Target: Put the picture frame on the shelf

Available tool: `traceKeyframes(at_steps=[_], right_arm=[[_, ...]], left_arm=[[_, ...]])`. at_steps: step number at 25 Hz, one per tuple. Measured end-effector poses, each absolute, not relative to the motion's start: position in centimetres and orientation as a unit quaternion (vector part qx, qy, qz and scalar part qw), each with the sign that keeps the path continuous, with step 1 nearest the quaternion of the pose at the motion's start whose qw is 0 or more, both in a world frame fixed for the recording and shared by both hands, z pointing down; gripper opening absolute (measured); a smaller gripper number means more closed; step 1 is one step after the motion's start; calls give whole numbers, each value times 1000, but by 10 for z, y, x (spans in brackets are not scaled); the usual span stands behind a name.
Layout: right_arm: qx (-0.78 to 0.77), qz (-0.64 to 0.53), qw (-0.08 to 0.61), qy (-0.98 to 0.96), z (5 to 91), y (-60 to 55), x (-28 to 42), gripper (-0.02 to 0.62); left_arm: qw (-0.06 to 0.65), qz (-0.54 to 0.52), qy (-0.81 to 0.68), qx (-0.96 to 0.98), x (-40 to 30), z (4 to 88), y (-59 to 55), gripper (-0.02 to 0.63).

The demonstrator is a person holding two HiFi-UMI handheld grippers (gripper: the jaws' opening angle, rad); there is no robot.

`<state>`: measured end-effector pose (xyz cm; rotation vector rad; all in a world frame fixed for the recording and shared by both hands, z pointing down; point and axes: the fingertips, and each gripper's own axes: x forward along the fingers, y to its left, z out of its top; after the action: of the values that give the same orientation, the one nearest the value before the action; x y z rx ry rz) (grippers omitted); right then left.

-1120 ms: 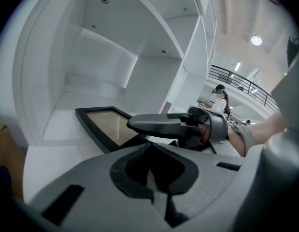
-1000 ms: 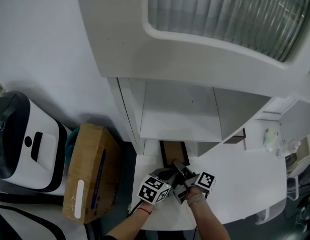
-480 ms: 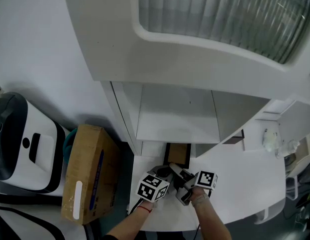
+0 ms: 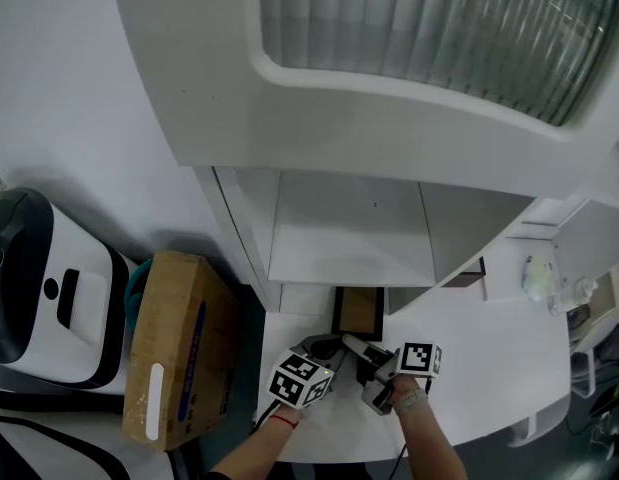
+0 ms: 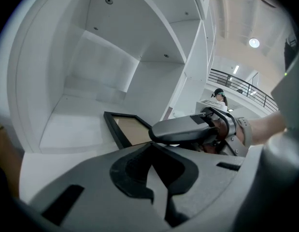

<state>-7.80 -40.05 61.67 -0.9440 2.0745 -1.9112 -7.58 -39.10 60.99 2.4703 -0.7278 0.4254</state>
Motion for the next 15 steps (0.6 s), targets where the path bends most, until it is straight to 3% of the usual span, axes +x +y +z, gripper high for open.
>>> traceKeyframes(at_steps=[15], right_arm=[[-293,-585,-17,756,612,-398,-85,247]], left_arm=[[272,145,-281,909,-100,609,-391,5]])
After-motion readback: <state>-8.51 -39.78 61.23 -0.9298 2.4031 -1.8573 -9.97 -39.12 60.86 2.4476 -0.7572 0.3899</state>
